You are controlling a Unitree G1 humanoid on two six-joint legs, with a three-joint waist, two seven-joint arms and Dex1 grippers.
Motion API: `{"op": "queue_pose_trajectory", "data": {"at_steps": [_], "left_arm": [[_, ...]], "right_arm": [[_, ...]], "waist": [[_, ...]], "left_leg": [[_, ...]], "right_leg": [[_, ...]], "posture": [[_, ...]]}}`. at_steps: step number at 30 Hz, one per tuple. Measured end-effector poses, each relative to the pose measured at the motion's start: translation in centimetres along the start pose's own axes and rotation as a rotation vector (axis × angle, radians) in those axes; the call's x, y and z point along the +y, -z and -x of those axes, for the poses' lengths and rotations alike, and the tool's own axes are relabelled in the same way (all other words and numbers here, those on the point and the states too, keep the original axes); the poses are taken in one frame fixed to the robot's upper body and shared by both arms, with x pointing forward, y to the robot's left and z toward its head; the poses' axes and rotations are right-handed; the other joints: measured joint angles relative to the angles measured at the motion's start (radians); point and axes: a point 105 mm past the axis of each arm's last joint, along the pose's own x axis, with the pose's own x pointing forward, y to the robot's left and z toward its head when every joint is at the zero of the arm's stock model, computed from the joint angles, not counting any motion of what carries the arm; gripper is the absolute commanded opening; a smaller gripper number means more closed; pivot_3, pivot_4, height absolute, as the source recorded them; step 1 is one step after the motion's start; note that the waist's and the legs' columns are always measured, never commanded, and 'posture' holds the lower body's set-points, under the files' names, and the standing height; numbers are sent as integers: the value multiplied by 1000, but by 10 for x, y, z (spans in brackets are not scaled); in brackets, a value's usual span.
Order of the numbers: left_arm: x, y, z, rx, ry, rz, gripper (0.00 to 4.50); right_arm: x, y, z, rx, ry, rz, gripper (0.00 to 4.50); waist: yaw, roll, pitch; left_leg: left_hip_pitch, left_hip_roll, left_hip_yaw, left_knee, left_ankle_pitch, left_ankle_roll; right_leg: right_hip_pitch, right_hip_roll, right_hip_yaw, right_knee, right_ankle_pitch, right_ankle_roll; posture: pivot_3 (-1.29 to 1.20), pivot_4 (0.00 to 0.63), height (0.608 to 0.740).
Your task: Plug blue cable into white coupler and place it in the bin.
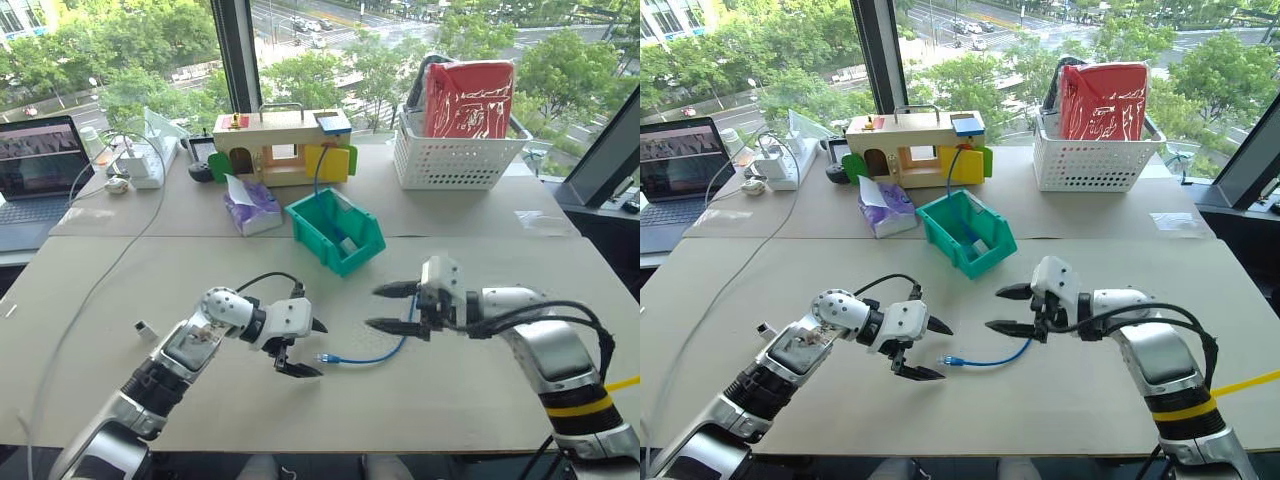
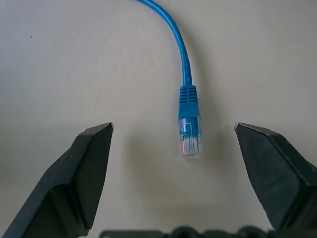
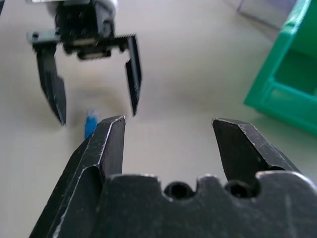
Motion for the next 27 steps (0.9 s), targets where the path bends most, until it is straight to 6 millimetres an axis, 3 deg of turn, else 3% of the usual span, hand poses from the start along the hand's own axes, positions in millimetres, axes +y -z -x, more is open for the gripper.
{"op": "queue_pose_trajectory", "data": {"at_steps": [5,10,15,20,24,27], "left_arm": [[-1,-1,-5,0,29,-21,1570],[-1,-2,-9,-9,47,-10,71],[8,-11,-11,-40,0,-29,72],[43,-59,-9,-212,-188,-162,72],[65,-82,-9,-297,-338,-238,72],[80,-95,-12,-333,-435,-280,72]], "right_arm": [[-22,-18,13,-43,118,-33,3374],[-35,-18,24,-25,206,-54,3374],[-60,-34,50,-120,395,-146,3374],[-103,-71,109,-316,715,-336,3374],[-105,-57,141,-280,837,-523,3374],[-91,-40,155,-287,815,-665,3374]], "waist": [[7,0,0],[8,0,0],[8,0,0],[11,0,0],[13,0,0],[16,0,0]], "left_leg": [[0,0,0,0,0,0],[0,0,0,1,0,0],[-1,0,0,1,0,0],[-1,0,0,1,0,1],[-2,-1,0,0,-2,3],[-3,-2,0,1,-2,4]], "right_leg": [[0,0,0,0,0,0],[0,0,0,0,0,0],[0,0,0,1,0,0],[0,0,0,0,0,0],[-1,-1,0,-1,0,-1],[-1,-1,0,-1,0,0]], "posture": [[0,150,740],[0,150,740],[0,150,740],[0,150,740],[0,150,740],[0,150,740]]}}
